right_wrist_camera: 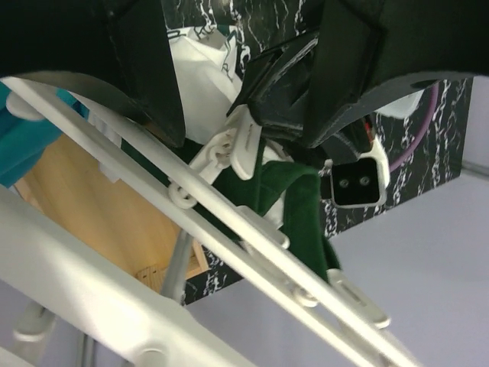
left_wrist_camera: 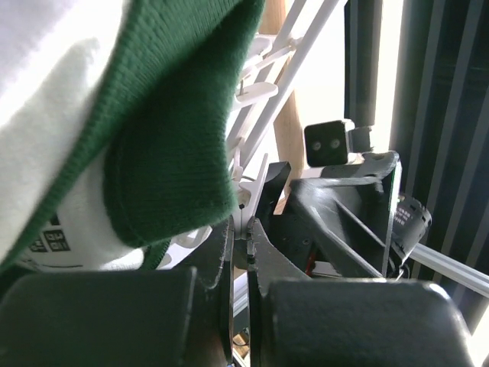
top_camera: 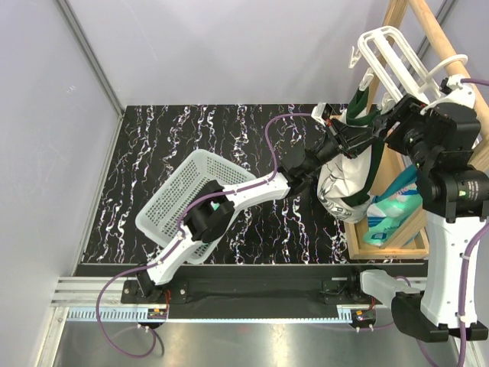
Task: Clip the socks to the hanger
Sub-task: Open the clamp at the hanger.
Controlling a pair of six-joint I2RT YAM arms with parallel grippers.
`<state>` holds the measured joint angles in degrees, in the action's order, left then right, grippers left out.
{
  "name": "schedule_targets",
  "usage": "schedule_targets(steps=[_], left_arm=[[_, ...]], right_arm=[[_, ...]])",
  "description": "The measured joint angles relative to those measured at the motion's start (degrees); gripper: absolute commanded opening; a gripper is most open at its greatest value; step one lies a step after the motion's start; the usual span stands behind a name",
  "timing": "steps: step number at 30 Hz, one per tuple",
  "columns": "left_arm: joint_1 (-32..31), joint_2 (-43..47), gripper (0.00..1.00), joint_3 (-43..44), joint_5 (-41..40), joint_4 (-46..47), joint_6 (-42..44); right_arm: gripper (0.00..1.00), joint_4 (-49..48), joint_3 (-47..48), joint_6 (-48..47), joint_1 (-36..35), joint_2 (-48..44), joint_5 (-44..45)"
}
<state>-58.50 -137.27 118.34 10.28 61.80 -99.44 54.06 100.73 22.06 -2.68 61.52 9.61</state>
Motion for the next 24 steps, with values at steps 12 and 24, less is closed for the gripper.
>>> schedule_targets(steps=[12,24], left_arm=[[0.1,0.3,0.00,0.0,0.2,1.2,0.0],[-0.1,1.5,0.00,-0.6,0.4,-0.4,0.0]], right_arm=[[0.65,5.0,3.3,-1.0,0.4,0.4,-7.0],[0.63,-6.1,-6.6,3.5,-0.1,-2.6,1.0]])
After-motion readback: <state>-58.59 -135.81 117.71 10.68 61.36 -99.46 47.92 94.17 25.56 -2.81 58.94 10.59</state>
